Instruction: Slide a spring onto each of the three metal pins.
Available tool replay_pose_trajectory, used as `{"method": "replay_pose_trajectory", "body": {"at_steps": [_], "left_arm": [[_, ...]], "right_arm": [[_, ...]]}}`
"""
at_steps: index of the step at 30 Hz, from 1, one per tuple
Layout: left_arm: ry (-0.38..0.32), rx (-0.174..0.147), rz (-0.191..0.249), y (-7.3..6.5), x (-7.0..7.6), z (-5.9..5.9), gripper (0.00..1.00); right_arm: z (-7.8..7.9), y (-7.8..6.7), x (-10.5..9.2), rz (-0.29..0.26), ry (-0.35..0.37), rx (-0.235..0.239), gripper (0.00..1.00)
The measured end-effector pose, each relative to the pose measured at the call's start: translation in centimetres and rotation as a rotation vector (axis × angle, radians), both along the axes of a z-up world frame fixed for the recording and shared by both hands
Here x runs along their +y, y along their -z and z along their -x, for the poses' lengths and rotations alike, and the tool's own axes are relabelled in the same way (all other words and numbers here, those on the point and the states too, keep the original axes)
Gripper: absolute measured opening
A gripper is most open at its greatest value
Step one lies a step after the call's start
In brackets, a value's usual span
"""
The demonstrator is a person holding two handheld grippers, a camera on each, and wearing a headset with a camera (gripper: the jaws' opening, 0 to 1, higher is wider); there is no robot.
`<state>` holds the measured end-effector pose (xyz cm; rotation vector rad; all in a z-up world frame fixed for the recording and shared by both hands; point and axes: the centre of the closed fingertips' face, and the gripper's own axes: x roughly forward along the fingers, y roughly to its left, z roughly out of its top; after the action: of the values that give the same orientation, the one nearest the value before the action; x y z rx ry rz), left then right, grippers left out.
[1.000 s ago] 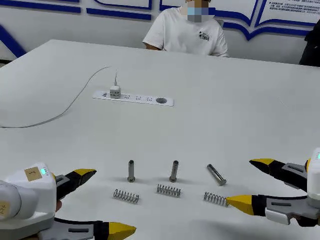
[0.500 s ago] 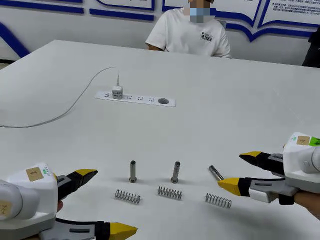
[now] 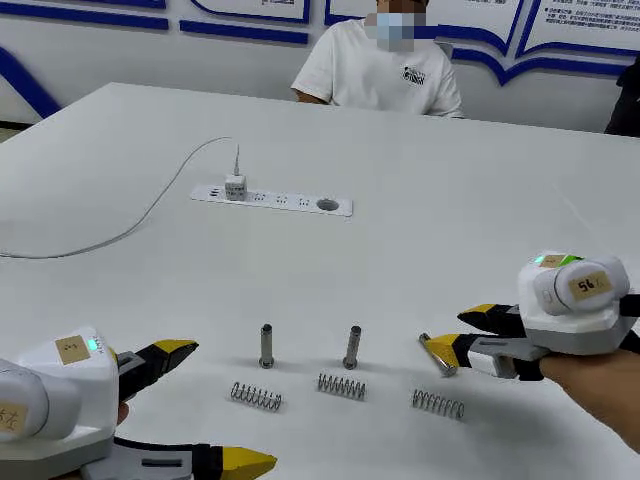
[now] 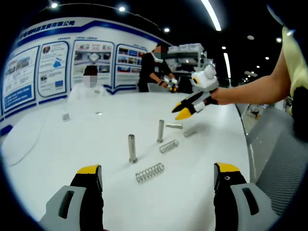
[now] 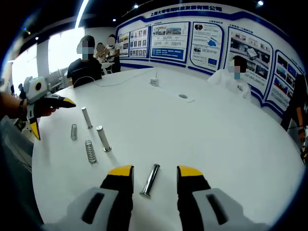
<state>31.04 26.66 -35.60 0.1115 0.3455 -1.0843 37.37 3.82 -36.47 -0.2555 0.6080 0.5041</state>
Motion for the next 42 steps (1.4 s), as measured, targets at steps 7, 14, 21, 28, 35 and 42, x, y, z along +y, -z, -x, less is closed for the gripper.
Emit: {"method": "replay_pose_trajectory", "body": {"at_steps": [7, 14, 21, 28, 35, 42], "left_arm": [[0.002, 0.001, -0.003, 0.1, 0.1, 0.1, 0.97], [0.003, 0.003, -0.003, 0.1, -0.1, 0.1, 0.97], [0.002, 0.006, -0.001, 0.2, -0.1, 0.2, 0.96], [-0.001, 0.008, 0.0, 0.3, 0.0, 0.1, 0.96], [-0.002, 0.008, 0.004, 0.3, -0.1, 0.1, 0.96], [-0.006, 0.009, 0.005, 0.4, 0.0, 0.1, 0.95]], "right_arm": [[-0.5, 1.2, 0.1, 0.033, 0.029, 0.037, 0.29], [-1.1, 2.1, 0.2, 0.043, 0.063, 0.071, 0.2], [-1.5, 2.7, 0.5, 0.036, 0.091, 0.099, 0.17], [-1.6, 3.1, 0.5, 0.041, 0.105, 0.117, 0.14], [-1.7, 3.4, 0.5, 0.03, 0.127, 0.141, 0.12], [-1.7, 3.8, 0.4, 0.024, 0.135, 0.156, 0.11]]}}
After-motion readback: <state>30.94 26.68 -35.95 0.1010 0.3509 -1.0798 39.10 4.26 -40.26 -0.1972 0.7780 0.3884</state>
